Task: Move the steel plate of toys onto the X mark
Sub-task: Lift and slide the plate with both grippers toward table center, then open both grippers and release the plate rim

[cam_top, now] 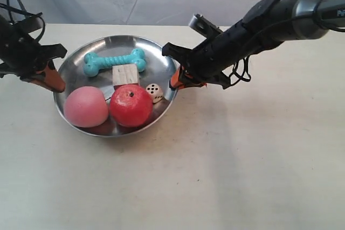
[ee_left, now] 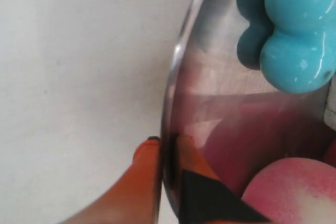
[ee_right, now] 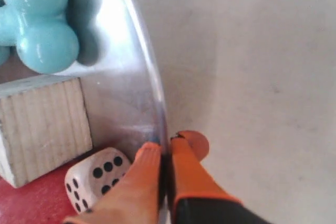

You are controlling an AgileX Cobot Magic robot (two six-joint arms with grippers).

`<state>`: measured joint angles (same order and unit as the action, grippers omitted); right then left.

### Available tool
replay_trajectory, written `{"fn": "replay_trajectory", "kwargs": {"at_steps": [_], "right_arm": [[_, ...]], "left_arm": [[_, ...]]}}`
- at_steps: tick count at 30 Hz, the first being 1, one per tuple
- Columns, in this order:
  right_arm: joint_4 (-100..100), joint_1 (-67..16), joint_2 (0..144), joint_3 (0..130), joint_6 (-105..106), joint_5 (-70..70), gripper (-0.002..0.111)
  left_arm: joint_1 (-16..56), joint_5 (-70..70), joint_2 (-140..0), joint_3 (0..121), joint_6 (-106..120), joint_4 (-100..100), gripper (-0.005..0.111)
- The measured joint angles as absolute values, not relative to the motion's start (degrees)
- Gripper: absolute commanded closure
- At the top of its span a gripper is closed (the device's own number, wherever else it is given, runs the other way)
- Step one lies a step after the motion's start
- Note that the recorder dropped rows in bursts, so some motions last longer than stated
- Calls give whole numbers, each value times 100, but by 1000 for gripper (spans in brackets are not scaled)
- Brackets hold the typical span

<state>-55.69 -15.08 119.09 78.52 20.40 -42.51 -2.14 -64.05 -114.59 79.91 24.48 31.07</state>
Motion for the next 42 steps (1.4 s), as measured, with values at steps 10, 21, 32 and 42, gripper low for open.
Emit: {"fn": "replay_trajectory", "kwargs": {"at_steps": [10,21,32,42], "right_arm": [[-4155,-1437,12984,9218,707,-5136,109],[-3973,-1448,13173,9276,600,-5207,94],[-3796,-1498,13198,9300,600,-5119,71],[-3642,-1521,13198,9321,485,-5097,71]], "left_arm": [[142,-6548,-12585,8845,2089,2635,107],[200,-6682,-12717,8858,1652,2512,107],[263,-6815,-12717,8886,1465,2552,86],[296,-6958,-12717,8886,1331,2236,61]]}}
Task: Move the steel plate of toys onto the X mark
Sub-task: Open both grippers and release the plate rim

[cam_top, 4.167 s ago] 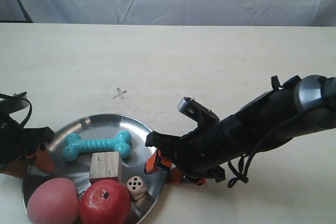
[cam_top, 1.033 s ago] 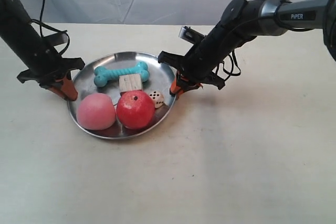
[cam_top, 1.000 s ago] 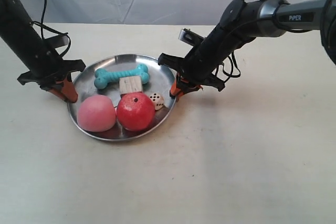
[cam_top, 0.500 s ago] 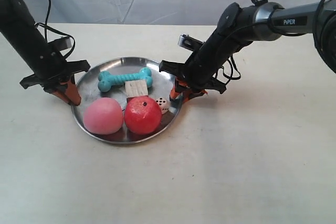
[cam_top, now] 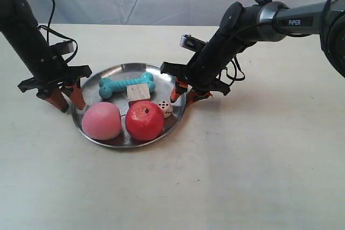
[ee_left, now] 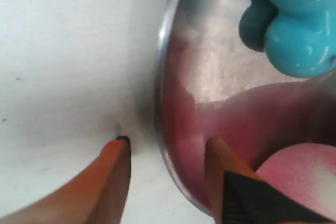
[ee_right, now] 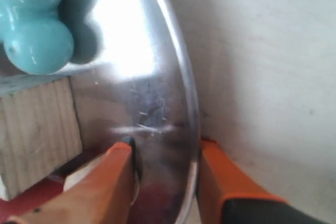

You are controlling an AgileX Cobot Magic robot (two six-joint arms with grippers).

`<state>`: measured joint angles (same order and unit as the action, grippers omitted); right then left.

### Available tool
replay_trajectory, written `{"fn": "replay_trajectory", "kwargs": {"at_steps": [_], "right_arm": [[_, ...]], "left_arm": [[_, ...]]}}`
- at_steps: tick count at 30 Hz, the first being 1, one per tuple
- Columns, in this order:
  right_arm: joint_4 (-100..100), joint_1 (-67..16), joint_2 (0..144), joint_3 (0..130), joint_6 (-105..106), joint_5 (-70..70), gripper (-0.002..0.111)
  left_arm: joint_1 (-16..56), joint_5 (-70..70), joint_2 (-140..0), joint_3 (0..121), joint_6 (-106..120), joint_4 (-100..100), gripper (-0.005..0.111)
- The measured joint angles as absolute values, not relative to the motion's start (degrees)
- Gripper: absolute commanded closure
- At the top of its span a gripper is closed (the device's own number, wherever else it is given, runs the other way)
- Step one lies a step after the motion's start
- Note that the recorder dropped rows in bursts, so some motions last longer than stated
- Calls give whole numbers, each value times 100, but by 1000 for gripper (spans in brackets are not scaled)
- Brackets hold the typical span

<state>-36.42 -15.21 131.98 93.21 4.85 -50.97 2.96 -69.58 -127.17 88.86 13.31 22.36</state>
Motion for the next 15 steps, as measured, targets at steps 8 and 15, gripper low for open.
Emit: {"fn": "replay_trajectory", "kwargs": {"at_steps": [8,15], "right_arm": [[-3585,-1382,13198,9321,426,-5154,63],[-3548,-853,13133,9321,541,-5629,73]], "left_arm": [[296,-6958,-12717,8886,1279,1816,62],[350,-6958,-12318,8886,1279,1454,86]]}}
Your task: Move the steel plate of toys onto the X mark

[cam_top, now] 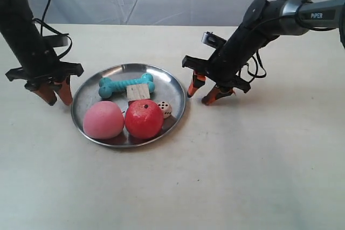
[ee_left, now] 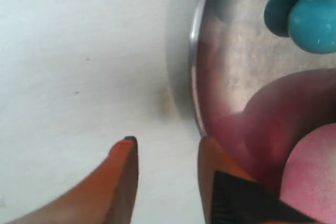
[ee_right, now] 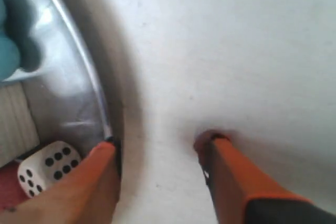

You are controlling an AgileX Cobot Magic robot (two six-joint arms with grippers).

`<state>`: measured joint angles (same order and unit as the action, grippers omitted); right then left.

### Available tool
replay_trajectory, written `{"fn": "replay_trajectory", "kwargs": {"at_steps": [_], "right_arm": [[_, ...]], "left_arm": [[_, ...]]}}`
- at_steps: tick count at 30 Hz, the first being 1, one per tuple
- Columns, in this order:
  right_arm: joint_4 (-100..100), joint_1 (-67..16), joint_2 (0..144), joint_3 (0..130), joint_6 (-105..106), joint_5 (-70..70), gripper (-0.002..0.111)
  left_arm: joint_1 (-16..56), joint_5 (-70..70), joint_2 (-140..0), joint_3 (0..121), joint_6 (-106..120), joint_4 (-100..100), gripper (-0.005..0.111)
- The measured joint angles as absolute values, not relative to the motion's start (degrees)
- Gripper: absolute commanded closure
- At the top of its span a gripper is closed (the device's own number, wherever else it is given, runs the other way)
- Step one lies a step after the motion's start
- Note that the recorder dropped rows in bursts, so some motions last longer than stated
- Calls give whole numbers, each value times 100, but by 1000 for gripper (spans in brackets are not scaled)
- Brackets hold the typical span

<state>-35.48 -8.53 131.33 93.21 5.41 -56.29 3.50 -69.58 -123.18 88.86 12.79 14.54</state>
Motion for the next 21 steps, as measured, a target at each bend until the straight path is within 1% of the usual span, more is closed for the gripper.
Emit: {"fn": "replay_trajectory", "kwargs": {"at_steps": [3,6,8,11,12,14,16,18,21], "right_arm": [[-3360,-797,12897,9321,766,-5666,106],[-3071,-764,12350,9321,884,-5679,108],[-2666,-764,11508,9321,975,-5608,108],[-2141,-764,10296,9321,1086,-5464,108],[-2009,-764,9625,9321,1198,-5418,108],[-1940,-764,8719,9244,1299,-5295,108],[-1939,-764,8146,9029,1323,-5152,108],[-1939,-764,7257,8312,1344,-4792,108],[-1939,-764,6511,7264,1344,-4248,108]], "left_arm": [[350,-6958,-12065,8886,1268,1101,106],[334,-6958,-11667,8886,1268,911,106],[251,-6799,-10909,8886,1268,911,106],[201,-6264,-9751,8886,1268,911,106],[201,-5846,-9144,8865,1359,1025,106],[201,-5166,-8077,8632,1706,1529,106],[201,-4759,-7381,8348,2103,1993,106],[201,-4307,-6480,7767,2713,2618,106],[201,-3912,-5650,6982,3164,3004,106]]}}
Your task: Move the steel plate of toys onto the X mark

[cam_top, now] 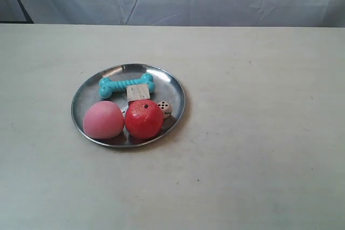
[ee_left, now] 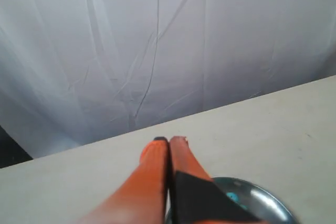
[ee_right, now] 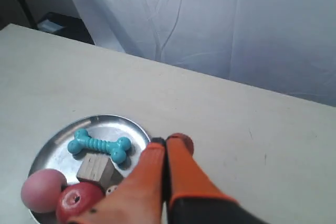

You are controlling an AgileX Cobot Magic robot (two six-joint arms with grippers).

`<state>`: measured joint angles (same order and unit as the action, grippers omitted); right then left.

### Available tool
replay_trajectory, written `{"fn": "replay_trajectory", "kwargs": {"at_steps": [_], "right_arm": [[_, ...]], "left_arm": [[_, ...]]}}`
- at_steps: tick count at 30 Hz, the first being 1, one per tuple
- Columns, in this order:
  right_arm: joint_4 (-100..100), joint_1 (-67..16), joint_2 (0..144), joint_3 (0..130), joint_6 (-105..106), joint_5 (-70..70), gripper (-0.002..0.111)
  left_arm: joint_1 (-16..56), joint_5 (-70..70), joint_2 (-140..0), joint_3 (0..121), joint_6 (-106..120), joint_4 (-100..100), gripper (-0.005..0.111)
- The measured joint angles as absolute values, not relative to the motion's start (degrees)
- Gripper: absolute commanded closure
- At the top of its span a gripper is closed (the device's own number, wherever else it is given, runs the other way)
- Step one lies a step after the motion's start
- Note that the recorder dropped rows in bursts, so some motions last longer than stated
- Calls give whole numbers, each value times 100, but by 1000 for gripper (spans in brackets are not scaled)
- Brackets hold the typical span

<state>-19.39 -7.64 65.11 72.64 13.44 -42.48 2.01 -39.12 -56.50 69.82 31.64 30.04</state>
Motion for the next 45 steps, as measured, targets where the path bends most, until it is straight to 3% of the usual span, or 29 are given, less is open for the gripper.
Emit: {"fn": "replay_trajectory", "kwargs": {"at_steps": [5,12,36,45], "right_arm": [[-1949,-764,4913,4261,1344,-2483,108],[-1969,-764,3863,2505,1355,-1313,108],[-1903,-764,3467,2208,1389,-877,108],[-1852,-381,1918,1463,1411,-1092,108]], "left_arm": [[201,-2881,-4076,4741,3452,3109,106],[201,-2390,-3662,3312,3467,3109,106],[201,-2568,-3639,3077,3467,2969,106],[201,-2568,-3639,3077,3467,2969,106]]}}
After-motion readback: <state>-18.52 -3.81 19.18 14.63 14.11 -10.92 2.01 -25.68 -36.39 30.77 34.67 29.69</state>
